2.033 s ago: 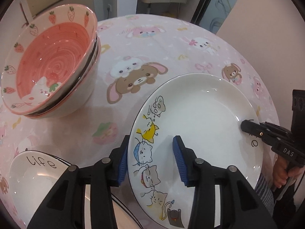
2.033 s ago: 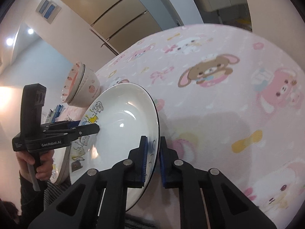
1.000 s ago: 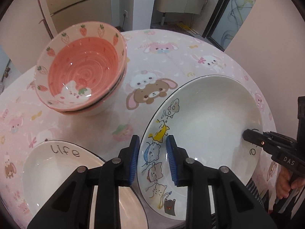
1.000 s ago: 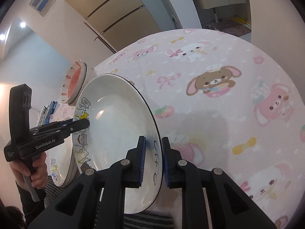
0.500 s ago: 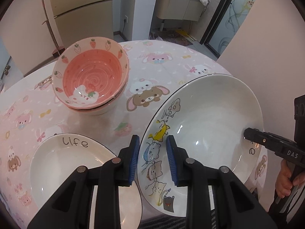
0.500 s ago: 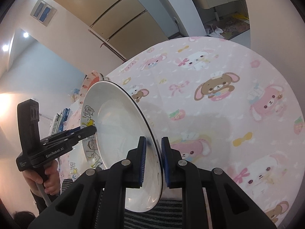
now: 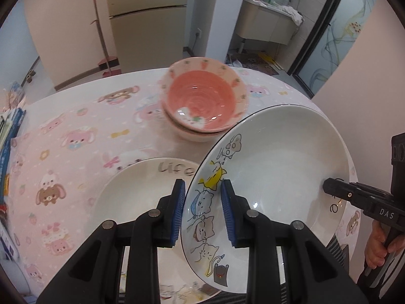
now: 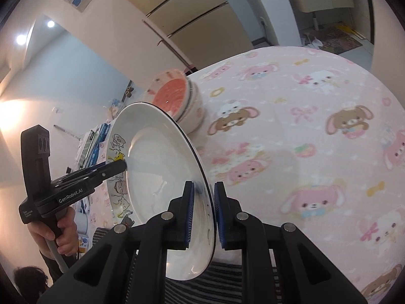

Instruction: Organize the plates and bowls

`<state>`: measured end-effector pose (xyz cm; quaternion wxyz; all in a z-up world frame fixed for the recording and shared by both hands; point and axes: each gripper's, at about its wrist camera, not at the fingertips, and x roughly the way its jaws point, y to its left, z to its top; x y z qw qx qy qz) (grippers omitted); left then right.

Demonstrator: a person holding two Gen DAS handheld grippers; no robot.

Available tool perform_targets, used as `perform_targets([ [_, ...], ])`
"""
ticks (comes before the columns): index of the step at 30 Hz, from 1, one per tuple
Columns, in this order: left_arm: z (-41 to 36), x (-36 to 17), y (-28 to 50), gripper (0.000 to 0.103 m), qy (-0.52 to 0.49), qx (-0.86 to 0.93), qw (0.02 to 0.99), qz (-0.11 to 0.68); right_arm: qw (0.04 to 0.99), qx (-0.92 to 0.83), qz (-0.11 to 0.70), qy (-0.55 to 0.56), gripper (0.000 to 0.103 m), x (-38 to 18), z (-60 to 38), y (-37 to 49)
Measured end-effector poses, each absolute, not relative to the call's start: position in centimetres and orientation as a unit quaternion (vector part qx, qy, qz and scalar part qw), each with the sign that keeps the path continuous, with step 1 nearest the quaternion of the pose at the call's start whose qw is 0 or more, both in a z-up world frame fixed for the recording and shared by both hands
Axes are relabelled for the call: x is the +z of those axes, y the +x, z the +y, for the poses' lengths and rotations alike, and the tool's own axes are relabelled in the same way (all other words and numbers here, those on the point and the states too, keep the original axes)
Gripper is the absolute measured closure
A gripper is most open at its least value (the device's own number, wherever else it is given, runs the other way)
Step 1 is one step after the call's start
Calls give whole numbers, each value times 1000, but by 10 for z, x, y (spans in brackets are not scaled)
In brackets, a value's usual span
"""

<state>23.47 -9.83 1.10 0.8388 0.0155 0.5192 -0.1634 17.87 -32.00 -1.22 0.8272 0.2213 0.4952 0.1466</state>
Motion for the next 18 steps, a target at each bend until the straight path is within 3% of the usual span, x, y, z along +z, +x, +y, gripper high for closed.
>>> perform_targets([
  [18, 31, -7, 220, 77, -41, -107, 845, 522, 808, 191, 534, 162, 84, -26, -199, 205],
])
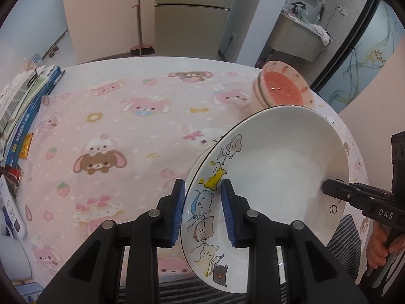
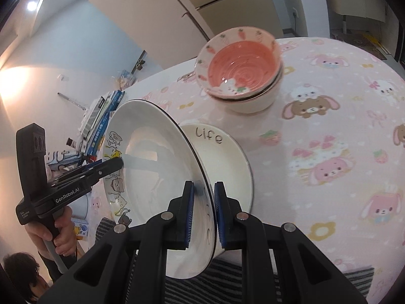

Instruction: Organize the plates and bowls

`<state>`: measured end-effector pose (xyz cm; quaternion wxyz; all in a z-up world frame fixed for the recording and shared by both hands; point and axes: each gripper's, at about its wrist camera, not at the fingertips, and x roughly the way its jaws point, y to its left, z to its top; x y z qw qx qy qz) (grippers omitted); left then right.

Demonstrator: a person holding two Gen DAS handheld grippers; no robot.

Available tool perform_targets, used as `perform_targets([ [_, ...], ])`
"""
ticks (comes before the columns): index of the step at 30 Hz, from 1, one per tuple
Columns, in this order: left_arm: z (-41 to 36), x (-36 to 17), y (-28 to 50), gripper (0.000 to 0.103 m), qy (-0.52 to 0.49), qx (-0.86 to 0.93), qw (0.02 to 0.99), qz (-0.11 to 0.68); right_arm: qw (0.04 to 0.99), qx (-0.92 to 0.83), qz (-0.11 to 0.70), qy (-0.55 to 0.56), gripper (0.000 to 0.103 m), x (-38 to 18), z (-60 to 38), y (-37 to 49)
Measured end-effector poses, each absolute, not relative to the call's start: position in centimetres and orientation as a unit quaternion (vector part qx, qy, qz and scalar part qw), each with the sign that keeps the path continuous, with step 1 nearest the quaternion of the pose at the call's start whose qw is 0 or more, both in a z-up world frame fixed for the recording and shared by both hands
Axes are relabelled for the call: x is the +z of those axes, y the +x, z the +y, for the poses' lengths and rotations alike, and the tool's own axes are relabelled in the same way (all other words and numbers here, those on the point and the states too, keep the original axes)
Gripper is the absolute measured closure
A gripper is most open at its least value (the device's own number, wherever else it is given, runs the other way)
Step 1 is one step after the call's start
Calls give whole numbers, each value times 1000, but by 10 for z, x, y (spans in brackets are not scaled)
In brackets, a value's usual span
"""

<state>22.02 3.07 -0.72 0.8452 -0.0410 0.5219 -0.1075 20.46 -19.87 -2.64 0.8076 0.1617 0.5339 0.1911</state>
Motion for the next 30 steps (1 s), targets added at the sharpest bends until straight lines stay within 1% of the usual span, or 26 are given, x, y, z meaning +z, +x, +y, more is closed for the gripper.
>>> perform_targets([
  [10, 57, -23, 221, 77, -65, -106, 849, 513, 806, 174, 548, 140, 84, -42, -170, 214],
  [15, 60, -28, 221, 77, -77, -125, 852, 502, 800, 156, 557, 157, 82, -57, -172, 223],
  [17, 66, -32, 221, 77, -98, -133, 853, 496, 796, 155, 560, 170, 82, -62, -174, 226],
  [20, 59, -38, 221, 77, -83, -130, 853, 498, 800, 140, 559, 168, 82, -67, -176, 227],
  [24, 59, -42, 222, 77, -98, -146, 853, 491, 797, 129, 563, 176, 82, -74, -182, 229],
  [30, 56, -43, 220, 77, -96, -140, 863, 476, 811, 111, 551, 162, 79, -75, -177, 228],
])
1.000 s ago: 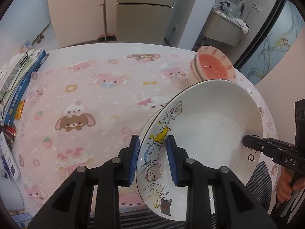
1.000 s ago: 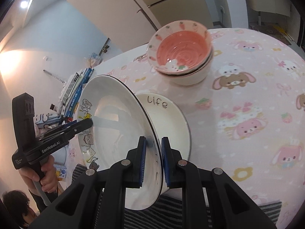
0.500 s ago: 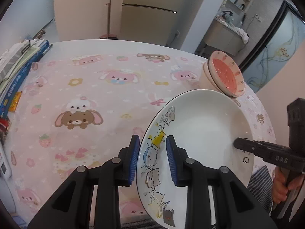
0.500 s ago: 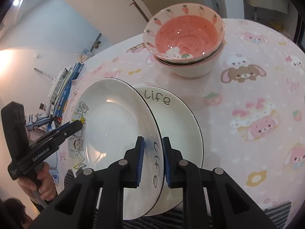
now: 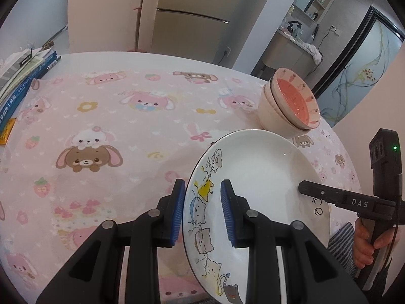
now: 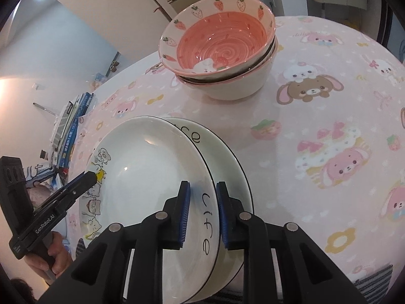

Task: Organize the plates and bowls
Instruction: 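Lower the cartoon plate onto the 'Life' plate stack with both grippers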

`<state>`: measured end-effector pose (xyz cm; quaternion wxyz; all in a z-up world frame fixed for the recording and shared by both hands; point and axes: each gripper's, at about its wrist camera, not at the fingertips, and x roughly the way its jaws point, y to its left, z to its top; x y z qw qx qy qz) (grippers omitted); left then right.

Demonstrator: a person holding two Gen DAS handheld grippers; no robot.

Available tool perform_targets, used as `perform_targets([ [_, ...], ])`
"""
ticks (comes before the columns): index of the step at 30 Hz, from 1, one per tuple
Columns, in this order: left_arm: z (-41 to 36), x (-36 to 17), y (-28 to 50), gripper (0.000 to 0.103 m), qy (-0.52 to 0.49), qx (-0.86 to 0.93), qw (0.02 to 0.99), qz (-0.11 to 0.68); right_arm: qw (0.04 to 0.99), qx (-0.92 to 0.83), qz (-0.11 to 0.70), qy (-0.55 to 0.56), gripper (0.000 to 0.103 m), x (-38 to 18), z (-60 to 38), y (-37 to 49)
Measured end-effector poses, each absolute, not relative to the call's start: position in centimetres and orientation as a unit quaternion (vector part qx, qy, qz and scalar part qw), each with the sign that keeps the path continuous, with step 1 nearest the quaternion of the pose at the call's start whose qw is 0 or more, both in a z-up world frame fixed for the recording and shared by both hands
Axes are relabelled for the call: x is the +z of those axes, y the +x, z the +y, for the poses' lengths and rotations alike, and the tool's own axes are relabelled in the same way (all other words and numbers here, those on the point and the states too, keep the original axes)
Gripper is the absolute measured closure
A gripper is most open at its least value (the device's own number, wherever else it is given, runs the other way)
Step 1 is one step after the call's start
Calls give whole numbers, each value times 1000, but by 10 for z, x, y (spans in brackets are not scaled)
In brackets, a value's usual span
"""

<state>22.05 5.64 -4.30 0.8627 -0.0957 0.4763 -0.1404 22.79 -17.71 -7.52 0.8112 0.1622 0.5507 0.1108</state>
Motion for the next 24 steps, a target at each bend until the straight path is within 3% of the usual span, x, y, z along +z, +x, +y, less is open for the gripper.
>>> perform_targets([
  [24, 60, -49, 206, 77, -100, -168, 875, 443, 838, 23, 535, 102, 77, -71, -156, 213],
])
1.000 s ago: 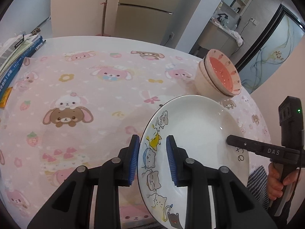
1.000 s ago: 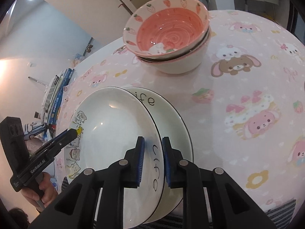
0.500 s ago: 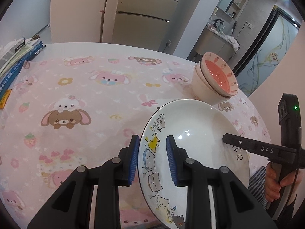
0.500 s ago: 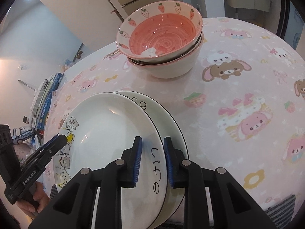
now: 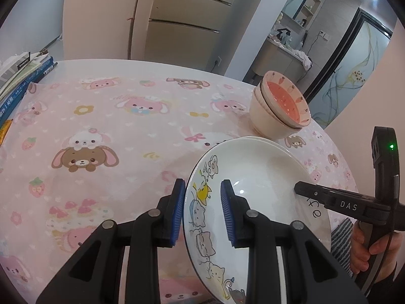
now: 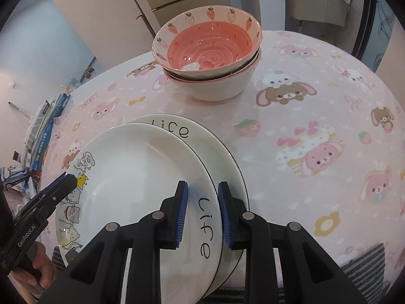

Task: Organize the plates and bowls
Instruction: 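Lower the cartoon plate onto the 'Life' plate stack with both grippers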

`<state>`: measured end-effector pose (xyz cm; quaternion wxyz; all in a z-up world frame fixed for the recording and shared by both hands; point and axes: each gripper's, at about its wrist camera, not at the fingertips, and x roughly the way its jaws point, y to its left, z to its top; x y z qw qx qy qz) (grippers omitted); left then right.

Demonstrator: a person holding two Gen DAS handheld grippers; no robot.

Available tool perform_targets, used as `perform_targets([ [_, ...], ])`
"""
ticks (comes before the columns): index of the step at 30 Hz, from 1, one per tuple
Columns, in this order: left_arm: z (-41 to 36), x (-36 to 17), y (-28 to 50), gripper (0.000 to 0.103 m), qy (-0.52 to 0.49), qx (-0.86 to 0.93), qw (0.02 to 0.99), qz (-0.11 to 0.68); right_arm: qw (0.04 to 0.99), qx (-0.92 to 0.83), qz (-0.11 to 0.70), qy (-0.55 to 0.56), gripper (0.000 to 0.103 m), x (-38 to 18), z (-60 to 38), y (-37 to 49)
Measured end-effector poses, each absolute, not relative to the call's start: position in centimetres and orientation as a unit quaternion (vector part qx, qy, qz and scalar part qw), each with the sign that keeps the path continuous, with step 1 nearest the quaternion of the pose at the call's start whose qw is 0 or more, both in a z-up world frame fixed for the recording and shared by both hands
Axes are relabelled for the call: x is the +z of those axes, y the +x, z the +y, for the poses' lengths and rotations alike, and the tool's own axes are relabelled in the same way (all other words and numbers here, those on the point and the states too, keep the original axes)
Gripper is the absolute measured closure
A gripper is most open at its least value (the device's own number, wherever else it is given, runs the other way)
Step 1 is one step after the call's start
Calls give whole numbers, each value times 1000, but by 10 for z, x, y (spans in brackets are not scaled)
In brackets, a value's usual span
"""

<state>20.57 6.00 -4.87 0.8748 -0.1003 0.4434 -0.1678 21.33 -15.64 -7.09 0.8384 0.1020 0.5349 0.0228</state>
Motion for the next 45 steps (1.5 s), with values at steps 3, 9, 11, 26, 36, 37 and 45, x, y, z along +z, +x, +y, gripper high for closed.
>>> perform_targets([
  [3, 57, -49, 204, 77, -93, -167, 877, 440, 845, 5, 530, 72, 77, -67, -149, 213],
  [9, 51, -48, 202, 77, -70, -155, 886, 431, 853, -19, 522, 21, 77, -65, -138, 210],
  [11, 52, -49, 202, 77, -75, -158, 885, 431, 854, -24, 519, 16, 77, -65, -137, 209],
  [26, 50, -53, 203, 77, -68, -156, 885, 433, 856, -28, 516, 6, 77, -64, -136, 209],
  [36, 47, -54, 201, 77, -60, -151, 888, 430, 856, -26, 516, 4, 77, -65, -135, 210],
  [37, 47, -54, 202, 77, -59, -151, 888, 430, 857, -27, 514, -1, 77, -65, -134, 210],
  [45, 46, -53, 202, 77, -50, -146, 895, 418, 867, -30, 496, -27, 77, -66, -129, 207],
])
